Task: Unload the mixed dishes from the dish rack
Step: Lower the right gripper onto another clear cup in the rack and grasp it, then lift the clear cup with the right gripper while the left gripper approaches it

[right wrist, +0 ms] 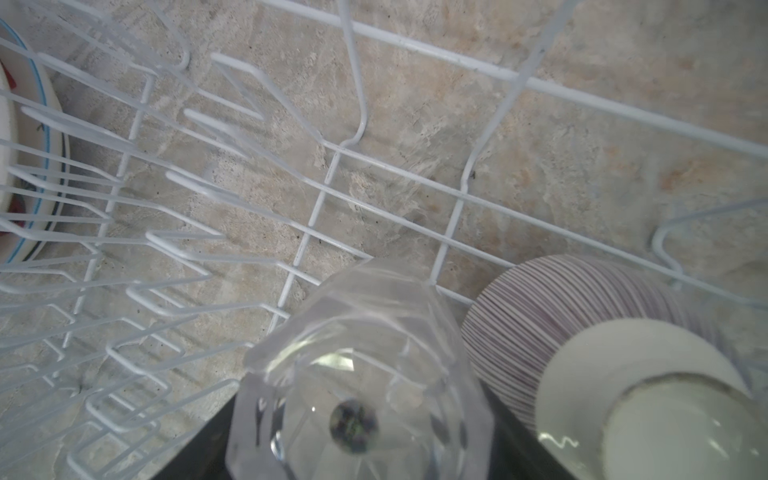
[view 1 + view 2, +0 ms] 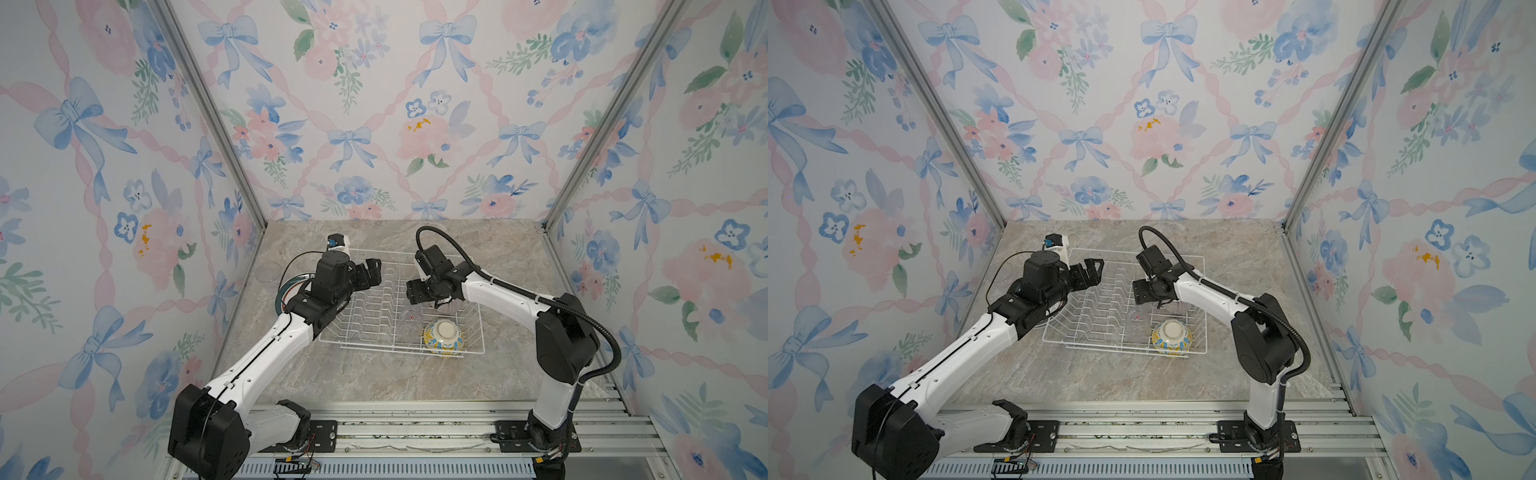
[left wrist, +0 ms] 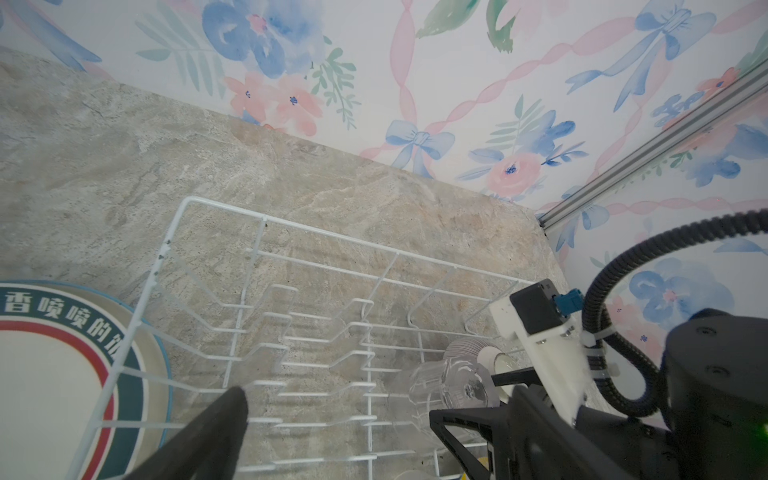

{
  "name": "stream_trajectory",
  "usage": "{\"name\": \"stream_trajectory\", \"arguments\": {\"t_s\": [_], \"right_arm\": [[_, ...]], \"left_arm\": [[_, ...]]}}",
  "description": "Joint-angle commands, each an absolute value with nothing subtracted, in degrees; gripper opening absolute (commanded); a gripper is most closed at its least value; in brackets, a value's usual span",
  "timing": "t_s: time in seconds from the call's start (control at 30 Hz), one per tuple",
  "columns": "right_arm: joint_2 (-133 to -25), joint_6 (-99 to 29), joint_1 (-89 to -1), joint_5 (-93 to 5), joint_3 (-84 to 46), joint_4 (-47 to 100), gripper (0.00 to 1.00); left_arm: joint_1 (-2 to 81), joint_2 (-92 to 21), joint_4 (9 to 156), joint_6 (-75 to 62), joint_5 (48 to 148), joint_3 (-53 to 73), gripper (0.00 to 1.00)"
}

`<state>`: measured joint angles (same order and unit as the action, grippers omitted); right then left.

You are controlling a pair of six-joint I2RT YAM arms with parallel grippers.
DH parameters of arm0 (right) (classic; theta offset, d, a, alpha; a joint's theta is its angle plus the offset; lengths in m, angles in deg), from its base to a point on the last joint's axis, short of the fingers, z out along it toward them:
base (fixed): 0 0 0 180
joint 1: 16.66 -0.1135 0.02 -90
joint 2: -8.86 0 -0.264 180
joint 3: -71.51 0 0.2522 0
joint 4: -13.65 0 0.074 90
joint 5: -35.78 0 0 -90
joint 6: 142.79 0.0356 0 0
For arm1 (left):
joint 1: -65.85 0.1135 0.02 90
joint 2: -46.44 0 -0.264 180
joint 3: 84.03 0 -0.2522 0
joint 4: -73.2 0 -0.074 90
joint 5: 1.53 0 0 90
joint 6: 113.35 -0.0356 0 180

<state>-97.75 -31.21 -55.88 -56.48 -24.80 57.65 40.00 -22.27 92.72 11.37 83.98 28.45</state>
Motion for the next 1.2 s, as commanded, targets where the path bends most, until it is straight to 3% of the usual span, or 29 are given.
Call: {"name": "stream_trajectory", "arguments": {"t_s": [0.0, 0.2, 0.73, 1.0, 1.17], "right_arm": [[-98.76, -31.59, -56.28, -56.85, -26.51, 58.99, 0.72], [-98.50, -30.82, -55.70, -54.17, -26.38, 58.11, 0.62], [-89.95, -25.43, -51.34, -44.90, -22.21, 52.40, 0.61], [-84.61, -20.61, -48.02, -37.50, -19.82, 47.48, 0.61], [-82.75, -17.89, -46.15, -34.51, -19.08, 44.80, 0.60]], "left_arm": [[40.00, -21.78, 92.22, 10.49, 82.76, 29.52, 0.98], [40.94, -23.68, 92.05, 10.49, 84.46, 29.47, 0.98], [43.65, -25.08, 88.37, 12.82, 91.79, 31.56, 0.98], [43.83, -24.83, 80.72, 16.05, 100.06, 34.87, 0.98], [43.31, -24.65, 74.77, 18.25, 105.05, 36.95, 0.89]]}}
